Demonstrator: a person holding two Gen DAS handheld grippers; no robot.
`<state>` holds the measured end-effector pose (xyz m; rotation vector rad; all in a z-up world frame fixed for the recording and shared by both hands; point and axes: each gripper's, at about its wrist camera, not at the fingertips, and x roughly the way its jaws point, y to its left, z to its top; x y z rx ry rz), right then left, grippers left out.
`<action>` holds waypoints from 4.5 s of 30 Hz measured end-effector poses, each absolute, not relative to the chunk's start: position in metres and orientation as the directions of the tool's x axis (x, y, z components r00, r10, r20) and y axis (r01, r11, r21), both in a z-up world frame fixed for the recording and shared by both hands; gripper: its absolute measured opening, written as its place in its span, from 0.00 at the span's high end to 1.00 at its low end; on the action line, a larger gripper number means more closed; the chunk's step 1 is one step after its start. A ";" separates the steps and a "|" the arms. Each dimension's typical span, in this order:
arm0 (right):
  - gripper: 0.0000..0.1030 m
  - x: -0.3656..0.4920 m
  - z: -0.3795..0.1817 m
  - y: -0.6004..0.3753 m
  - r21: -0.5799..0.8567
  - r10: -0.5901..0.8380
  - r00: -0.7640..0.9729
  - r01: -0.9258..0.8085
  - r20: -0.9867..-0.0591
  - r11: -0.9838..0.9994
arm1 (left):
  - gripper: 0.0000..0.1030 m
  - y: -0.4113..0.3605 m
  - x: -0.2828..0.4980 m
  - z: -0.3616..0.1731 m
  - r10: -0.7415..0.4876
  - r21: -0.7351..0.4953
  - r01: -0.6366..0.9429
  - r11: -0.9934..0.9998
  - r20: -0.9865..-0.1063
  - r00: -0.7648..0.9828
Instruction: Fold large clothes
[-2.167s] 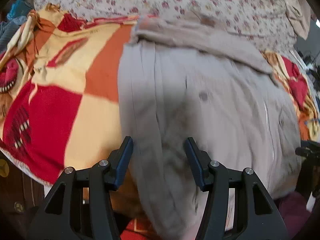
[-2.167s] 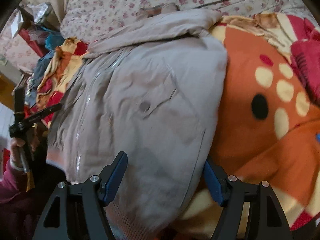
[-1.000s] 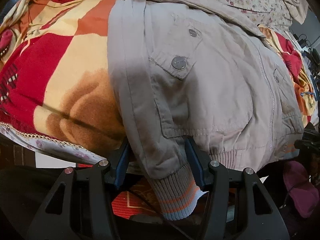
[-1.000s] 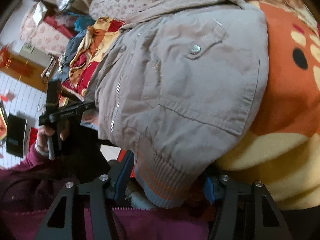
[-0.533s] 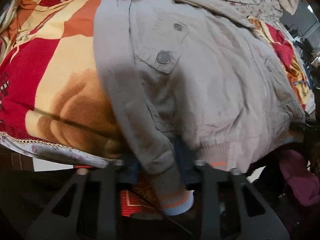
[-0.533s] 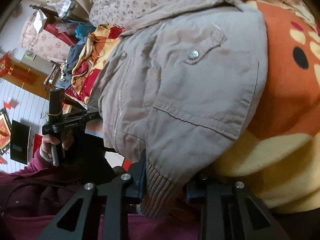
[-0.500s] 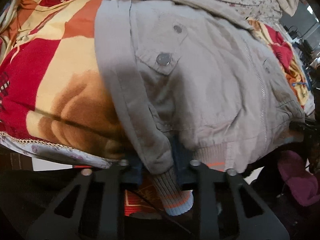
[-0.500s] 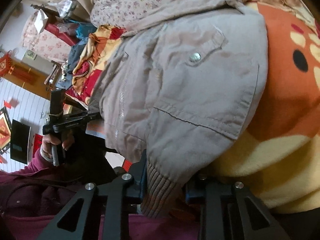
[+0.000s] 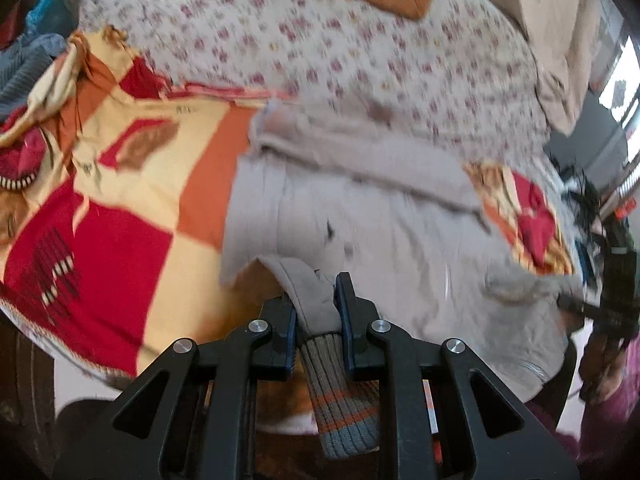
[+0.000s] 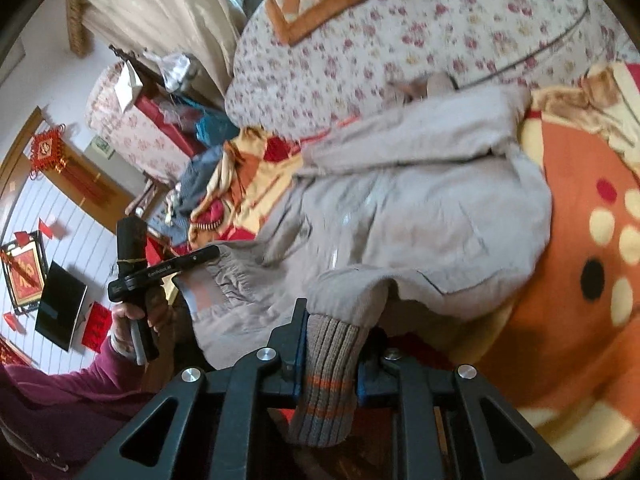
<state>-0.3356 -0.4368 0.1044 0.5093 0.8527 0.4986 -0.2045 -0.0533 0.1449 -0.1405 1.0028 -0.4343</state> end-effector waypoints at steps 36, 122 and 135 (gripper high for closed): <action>0.84 -0.131 0.135 -0.508 0.445 0.313 0.748 -0.026 -0.585 0.895 | 0.84 -0.135 0.013 0.158 -0.227 -0.149 0.175 0.973 -0.738 0.636; 0.85 0.087 0.002 -0.424 0.170 0.134 0.544 0.015 -0.828 0.985 | 0.34 -0.165 0.125 0.007 0.011 0.036 0.044 0.998 -0.881 0.472; 0.52 -0.039 0.025 -0.514 -0.010 -0.093 0.491 0.168 -0.866 0.986 | 0.32 -0.139 0.081 0.032 -0.036 -0.003 0.066 0.998 -0.866 0.498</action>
